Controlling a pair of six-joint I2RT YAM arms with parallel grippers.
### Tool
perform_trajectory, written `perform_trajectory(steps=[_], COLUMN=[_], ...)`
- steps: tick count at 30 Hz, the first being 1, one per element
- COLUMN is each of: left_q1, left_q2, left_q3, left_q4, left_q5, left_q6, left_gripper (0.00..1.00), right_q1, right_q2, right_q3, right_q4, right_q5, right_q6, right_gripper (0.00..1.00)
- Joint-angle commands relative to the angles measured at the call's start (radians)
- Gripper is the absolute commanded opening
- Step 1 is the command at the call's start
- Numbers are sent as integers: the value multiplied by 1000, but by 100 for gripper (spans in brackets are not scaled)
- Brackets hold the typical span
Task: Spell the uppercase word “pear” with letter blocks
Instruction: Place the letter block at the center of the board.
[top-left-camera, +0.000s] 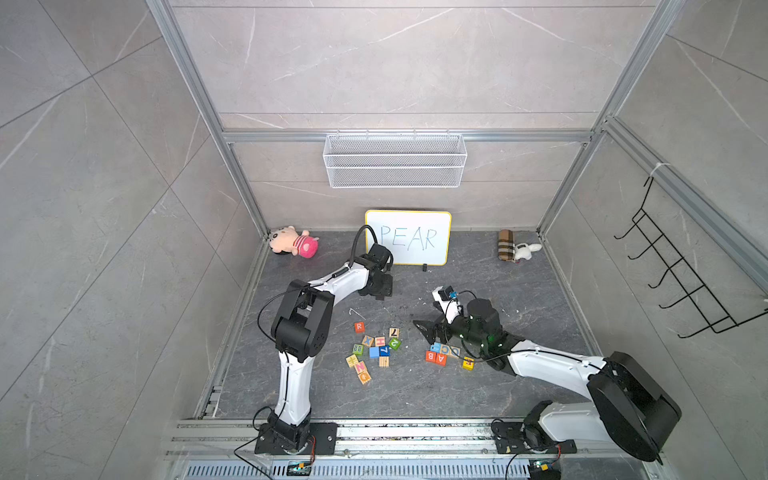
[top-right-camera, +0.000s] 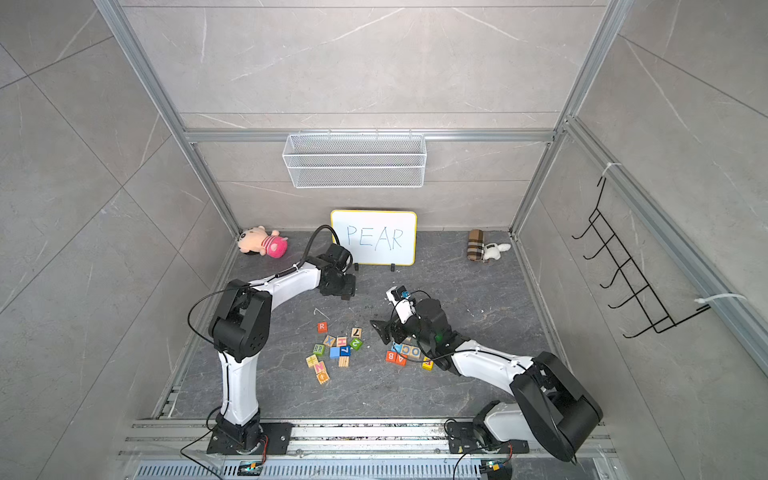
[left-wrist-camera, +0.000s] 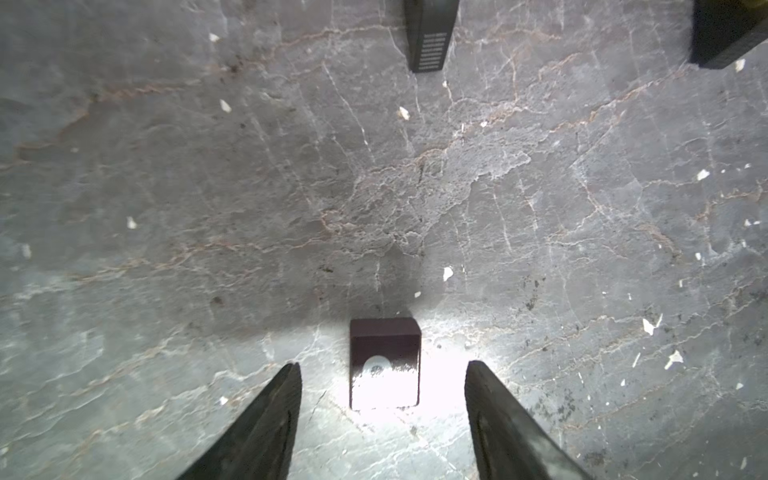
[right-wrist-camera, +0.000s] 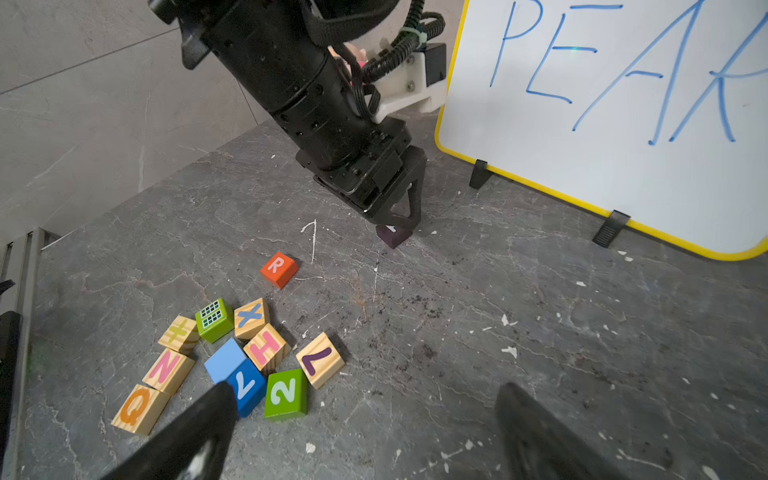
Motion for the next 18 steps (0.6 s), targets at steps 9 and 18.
perform_trajectory(steps=[9,18], left_q1=[-13,-20], left_q2=[43,111], left_q3=[65,107], left_q4=[-71,-89], left_q5=[-14,-14], left_q6=[-3,4], left_gripper=[61,60], right_q1=[4,3], right_q2=[-49,-68], right_q3=[-18,-26], right_q4=[48,50], right_q5=[-38,-39], right_q6=[5,3], right_gripper=[99,99])
